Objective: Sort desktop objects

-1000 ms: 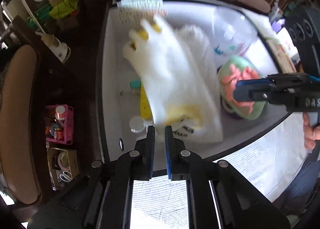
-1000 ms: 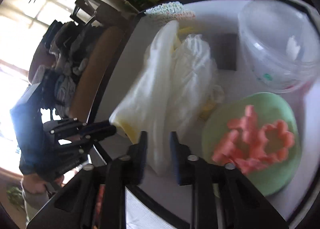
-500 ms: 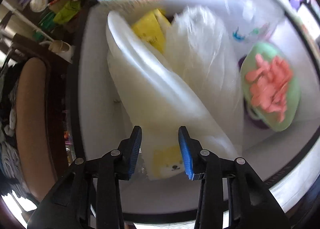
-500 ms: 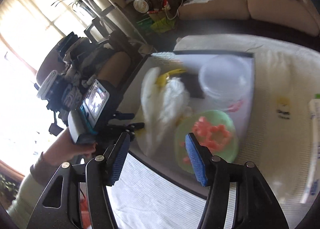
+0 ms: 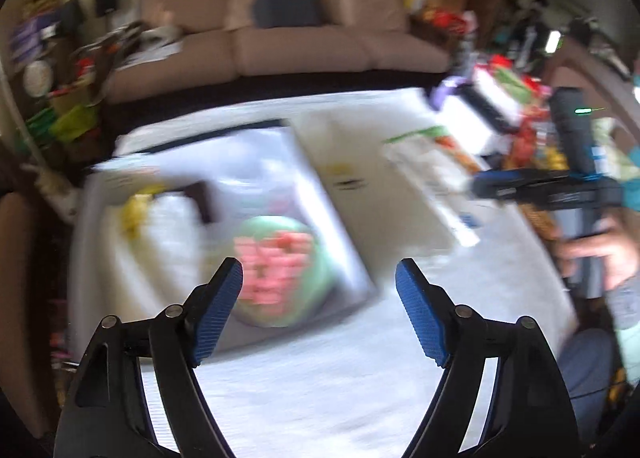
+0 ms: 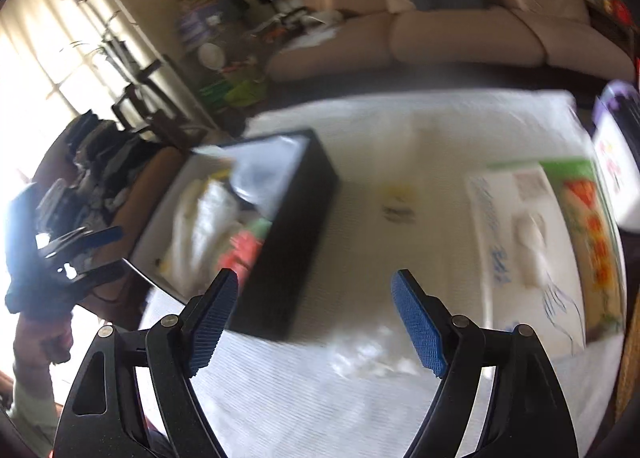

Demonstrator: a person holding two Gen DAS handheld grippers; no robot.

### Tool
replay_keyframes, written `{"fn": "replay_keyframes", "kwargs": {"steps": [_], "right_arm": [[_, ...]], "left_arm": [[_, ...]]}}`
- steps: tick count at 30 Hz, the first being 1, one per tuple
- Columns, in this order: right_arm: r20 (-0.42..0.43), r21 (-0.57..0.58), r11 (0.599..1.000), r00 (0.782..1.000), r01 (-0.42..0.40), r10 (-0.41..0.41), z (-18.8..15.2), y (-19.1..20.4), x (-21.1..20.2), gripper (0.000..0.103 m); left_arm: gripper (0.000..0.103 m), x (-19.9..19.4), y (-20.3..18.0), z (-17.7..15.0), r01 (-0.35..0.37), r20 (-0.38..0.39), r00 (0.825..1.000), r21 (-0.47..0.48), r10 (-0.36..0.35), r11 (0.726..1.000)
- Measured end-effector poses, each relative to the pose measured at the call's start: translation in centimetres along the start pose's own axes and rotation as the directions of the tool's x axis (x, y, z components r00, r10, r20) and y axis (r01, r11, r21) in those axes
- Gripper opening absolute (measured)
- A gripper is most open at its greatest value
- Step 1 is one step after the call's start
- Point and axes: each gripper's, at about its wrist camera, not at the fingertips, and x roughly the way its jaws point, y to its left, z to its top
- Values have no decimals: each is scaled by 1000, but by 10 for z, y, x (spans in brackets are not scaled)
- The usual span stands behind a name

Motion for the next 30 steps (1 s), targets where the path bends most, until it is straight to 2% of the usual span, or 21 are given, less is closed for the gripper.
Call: {"fn": "replay_keyframes", "kwargs": {"steps": [5, 10, 15, 19, 30], "right_arm": [[-39, 49, 998, 998, 44, -42, -43, -46, 6, 82], [-67, 102, 994, 997, 32, -25, -81, -75, 21, 82], [-58, 95, 995, 998, 32, -27, -93, -86, 36, 82], [-58, 21, 997, 996, 70, -69, -91, -83, 47, 82], [-111, -227, 966, 982, 124, -152, -89, -73, 83, 81]], "left_arm": [[77, 47, -70, -28, 69, -50, 996, -2, -69, 998], [77, 100, -108, -48, 47, -60, 997, -17, -48, 999], [77, 146, -107, -58, 9, -51, 999, -108, -15, 994], [77, 172, -107, -65, -49, -77, 996, -106, 41, 993], [77, 197, -104, -66, -56, -108, 993, -100, 46, 993]]}}
